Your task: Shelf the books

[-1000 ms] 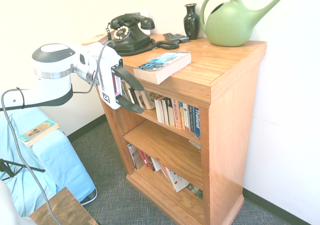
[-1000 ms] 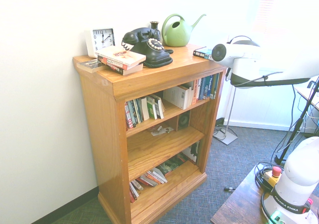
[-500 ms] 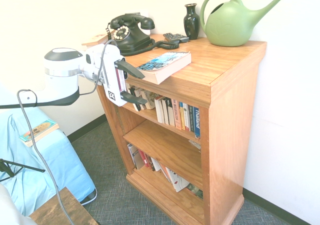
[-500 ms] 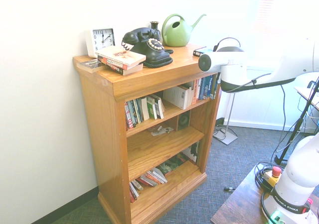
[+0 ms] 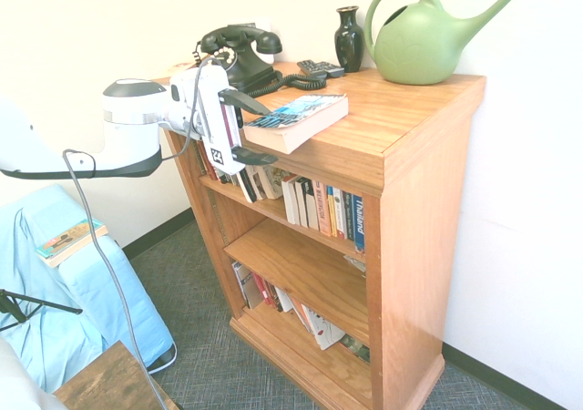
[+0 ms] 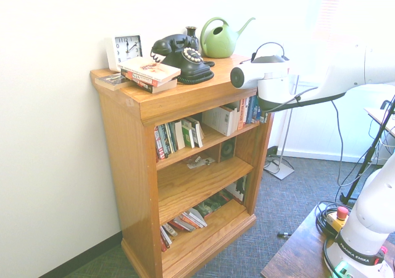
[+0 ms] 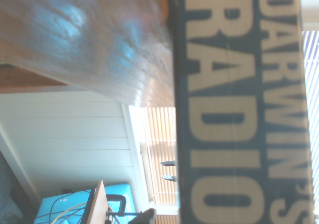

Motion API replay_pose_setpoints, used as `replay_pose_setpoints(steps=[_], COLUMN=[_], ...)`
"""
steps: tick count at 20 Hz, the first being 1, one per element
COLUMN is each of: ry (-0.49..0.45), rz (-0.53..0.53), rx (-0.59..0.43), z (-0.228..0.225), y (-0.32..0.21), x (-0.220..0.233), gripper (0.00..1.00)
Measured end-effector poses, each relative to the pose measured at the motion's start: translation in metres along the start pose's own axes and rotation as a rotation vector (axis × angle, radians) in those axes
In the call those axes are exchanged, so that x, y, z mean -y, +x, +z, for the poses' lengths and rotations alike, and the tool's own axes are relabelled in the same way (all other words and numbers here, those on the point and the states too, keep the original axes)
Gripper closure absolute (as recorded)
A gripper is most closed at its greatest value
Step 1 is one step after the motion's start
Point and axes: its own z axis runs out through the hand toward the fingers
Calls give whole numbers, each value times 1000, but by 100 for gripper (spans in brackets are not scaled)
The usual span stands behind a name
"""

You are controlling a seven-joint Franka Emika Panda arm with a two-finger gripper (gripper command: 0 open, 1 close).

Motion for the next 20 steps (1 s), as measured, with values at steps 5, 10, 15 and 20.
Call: replay_pose_setpoints(steps=[5, 10, 15, 20], ry=[-9, -9, -12, -7], rz=[-8, -9, -5, 28], rx=[3, 4, 8, 18], z=[4, 4, 7, 20], y=[0, 0, 2, 19], x=[8, 9, 8, 7], gripper=[0, 0, 0, 0])
